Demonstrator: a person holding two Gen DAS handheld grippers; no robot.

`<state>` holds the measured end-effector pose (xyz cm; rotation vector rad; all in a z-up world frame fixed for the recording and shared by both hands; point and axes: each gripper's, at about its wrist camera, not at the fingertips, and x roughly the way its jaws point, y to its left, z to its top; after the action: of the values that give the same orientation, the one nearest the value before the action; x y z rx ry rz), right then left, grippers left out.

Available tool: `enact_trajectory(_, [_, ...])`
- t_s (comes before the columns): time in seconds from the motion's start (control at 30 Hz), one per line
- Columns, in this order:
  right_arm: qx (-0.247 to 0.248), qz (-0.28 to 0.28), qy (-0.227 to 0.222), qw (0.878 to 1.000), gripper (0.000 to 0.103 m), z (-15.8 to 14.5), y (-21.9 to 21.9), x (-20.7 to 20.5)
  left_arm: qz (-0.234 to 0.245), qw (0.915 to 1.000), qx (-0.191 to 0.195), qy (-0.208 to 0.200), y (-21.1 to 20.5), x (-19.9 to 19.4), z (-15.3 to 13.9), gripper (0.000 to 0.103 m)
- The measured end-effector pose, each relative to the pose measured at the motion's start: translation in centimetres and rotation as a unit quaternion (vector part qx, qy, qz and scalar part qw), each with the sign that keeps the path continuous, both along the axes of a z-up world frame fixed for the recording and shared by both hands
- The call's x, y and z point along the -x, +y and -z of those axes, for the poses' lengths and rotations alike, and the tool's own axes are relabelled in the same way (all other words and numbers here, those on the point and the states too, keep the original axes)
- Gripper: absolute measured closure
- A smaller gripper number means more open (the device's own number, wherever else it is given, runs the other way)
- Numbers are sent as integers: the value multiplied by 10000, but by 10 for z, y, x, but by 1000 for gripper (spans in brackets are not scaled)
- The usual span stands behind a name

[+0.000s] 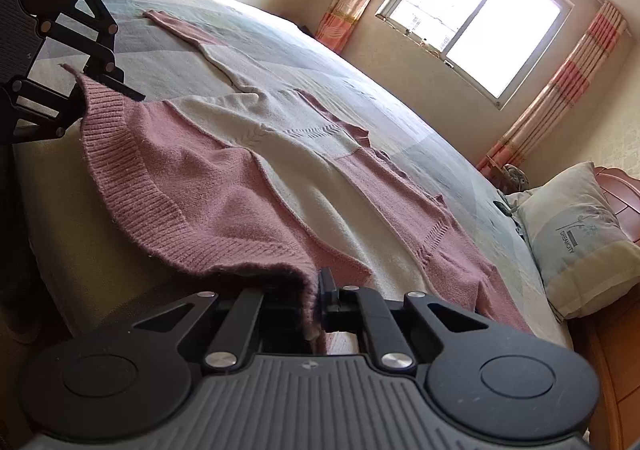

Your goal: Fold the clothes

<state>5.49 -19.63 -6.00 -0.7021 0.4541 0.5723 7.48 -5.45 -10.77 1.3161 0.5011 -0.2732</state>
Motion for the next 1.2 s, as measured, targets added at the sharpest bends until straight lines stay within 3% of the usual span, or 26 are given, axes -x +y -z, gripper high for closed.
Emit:
enact_trajectory(0.2, [168, -580, 710, 9957, 94, -1, 0, 5, -18, 9994, 95, 346, 18, 2, -23, 100])
enact_trajectory(0.37, [316, -1029, 1321, 9854, 94, 1, 1, 10, -302, 9934, 449, 1008, 29, 3, -30, 99])
enact_trajectory(0.5, [263, -1115, 1744, 9780, 80, 5, -7, 15, -454, 9856, 694, 1472, 38, 9, -37, 89])
enact_trajectory(0.6, [-16, -936, 1870, 9779, 79, -6, -27, 16, -542, 9864, 826, 1314, 38, 10, -54, 89])
enact_trajectory(0.7, [-483, -329, 1930, 9794, 71, -22, -61, 7, -721, 9810, 1459, 1061, 35, -3, -75, 88])
enact_trajectory(0.77, [-915, 223, 2022, 9748, 65, -28, -89, -3, -896, 9671, 2167, 984, 34, -17, -90, 83])
enact_trajectory(0.87, [-1653, 1181, 2198, 9542, 59, -28, -140, -19, -1162, 9286, 3370, 1031, 31, -34, -102, 64])
enact_trajectory(0.97, [-2330, 1885, 2424, 9227, 59, -13, -181, -30, -1351, 8896, 4193, 1208, 28, -53, -97, 59])
enact_trajectory(1.03, [-2741, 2214, 2661, 8972, 59, 2, -199, -39, -1546, 8714, 4458, 1338, 26, -64, -88, 59])
enact_trajectory(1.07, [-2937, 2366, 2778, 8835, 59, 10, -206, -43, -1745, 8583, 4611, 1427, 24, -70, -78, 59])
enact_trajectory(1.17, [-3625, 2403, 3090, 8458, 61, 28, -215, -50, -2154, 8333, 4815, 1655, 25, -79, -60, 59])
enact_trajectory(1.2, [-3757, 2352, 3178, 8381, 79, 31, -213, -51, -2251, 8296, 4814, 1713, 26, -79, -56, 59])
